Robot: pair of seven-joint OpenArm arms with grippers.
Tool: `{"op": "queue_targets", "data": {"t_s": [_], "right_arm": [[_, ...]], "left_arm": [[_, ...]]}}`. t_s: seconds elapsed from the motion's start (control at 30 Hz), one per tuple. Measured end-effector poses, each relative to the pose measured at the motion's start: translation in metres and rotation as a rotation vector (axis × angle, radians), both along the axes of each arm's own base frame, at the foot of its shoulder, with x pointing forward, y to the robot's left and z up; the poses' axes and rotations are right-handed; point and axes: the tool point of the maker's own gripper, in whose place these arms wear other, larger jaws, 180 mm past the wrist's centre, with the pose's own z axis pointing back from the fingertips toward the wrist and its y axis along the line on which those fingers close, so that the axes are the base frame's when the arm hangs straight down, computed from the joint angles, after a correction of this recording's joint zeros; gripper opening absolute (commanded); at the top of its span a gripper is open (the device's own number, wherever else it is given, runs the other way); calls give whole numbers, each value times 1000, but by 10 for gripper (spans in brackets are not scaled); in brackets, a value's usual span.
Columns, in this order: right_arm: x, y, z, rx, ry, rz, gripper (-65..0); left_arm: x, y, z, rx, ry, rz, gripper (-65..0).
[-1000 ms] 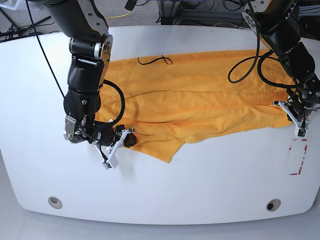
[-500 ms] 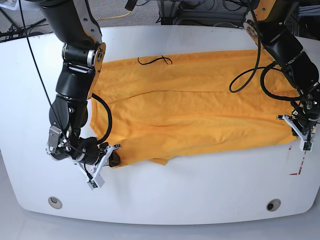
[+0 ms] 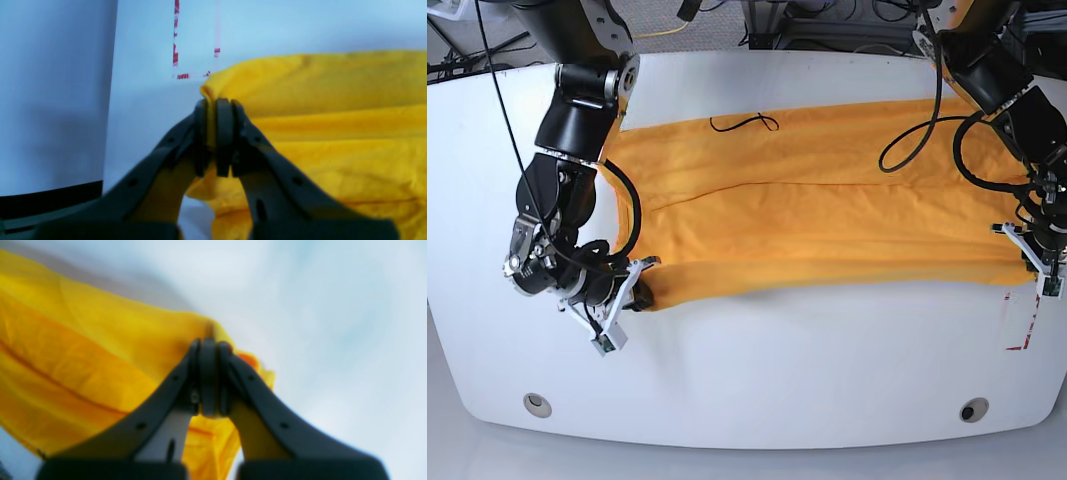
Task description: Fold the T-shirt properly
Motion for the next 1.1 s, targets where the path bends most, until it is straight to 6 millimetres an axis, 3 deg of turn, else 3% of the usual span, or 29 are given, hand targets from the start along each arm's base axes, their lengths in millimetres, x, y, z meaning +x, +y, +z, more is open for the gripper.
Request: {"op": "queue_targets", "data": {"t_s": [0.33,0.53,0.73,1.1], "right_arm": [[-44,-4,-10,-6,3,23,-650],[-71,-3,-21,-38,29,32,-650],[-94,-2,-29,-56,48,39,-650],[-134,-3,-59,-66,158,47,-650]], "left_arm": [[-36,-2,-14,60,64,-9,-650],[-66,-2,-33,79,138,-13,-650],[-99,12,-47,83,198,32,-650],[-136,15,-70,81,296,36,-650]]}}
